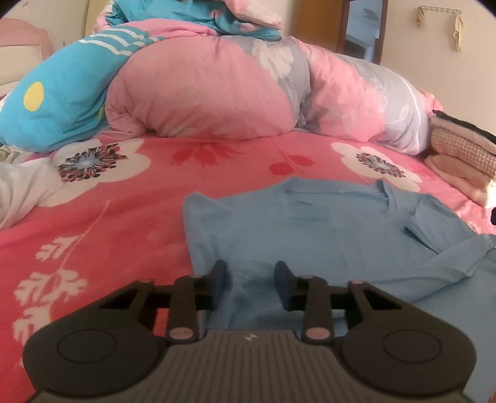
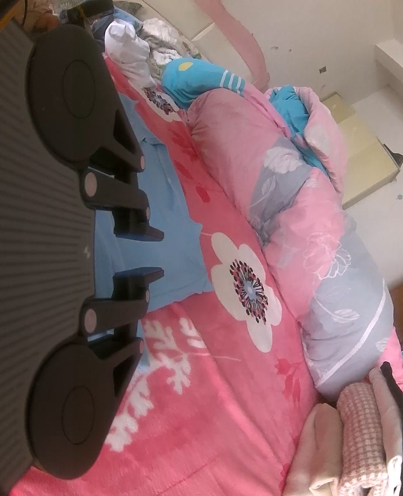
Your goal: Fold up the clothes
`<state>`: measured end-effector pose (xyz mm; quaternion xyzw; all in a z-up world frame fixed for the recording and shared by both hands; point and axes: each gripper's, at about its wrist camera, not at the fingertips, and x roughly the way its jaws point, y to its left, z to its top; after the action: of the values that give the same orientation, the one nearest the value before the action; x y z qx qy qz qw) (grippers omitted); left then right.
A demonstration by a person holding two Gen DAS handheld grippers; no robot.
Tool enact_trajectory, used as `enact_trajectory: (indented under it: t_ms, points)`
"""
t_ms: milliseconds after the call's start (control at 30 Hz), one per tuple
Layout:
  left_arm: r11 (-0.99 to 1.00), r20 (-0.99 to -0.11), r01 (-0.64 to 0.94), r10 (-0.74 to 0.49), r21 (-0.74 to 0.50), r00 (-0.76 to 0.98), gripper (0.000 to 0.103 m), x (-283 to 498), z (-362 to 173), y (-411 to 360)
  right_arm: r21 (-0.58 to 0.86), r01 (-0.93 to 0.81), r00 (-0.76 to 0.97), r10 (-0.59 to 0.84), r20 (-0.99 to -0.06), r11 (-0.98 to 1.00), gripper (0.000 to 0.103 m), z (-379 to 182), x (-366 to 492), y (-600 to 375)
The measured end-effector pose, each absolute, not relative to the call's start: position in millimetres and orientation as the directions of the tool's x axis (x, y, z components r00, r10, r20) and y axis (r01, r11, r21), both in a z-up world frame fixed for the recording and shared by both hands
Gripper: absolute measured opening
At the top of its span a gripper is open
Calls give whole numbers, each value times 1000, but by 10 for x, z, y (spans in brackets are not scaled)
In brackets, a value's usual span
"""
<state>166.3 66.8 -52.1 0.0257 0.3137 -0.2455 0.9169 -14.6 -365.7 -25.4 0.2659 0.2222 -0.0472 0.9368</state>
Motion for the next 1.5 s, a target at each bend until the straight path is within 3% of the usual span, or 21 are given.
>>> enact_trajectory:
  t_ms: [67,367,900,1000,1100,1367,1500]
  points:
    - [880,-583,458,-441,-129,682,23,1680,-523,706,473,212,896,23,-444,855,18,-257,-143,-3653]
    - [889,-563,422,-443,-176,698,7,1686,-525,828,454,242,899,-21,-438,858,18,-185,-213,-3741]
    - [917,-527,351,-397,-191,751,5,1653,-486,939,394,263,836,-4,-548,881,26,-394,-337,-4345]
    - [920,-518,349,-389,-179,762,5,1645,-481,917,580,258,837,121,-534,772,26,-505,-371,-4494]
    - [922,-500,354,-384,-159,776,5,1612,-460,898,675,268,845,170,-508,687,26,-580,-325,-4589]
    - [919,-474,363,-391,-154,789,6,1573,-449,908,744,288,824,240,-514,602,27,-663,-161,-4585]
    - [918,-480,363,-393,-160,784,6,1588,-469,917,734,289,850,189,-492,614,27,-612,-261,-4590]
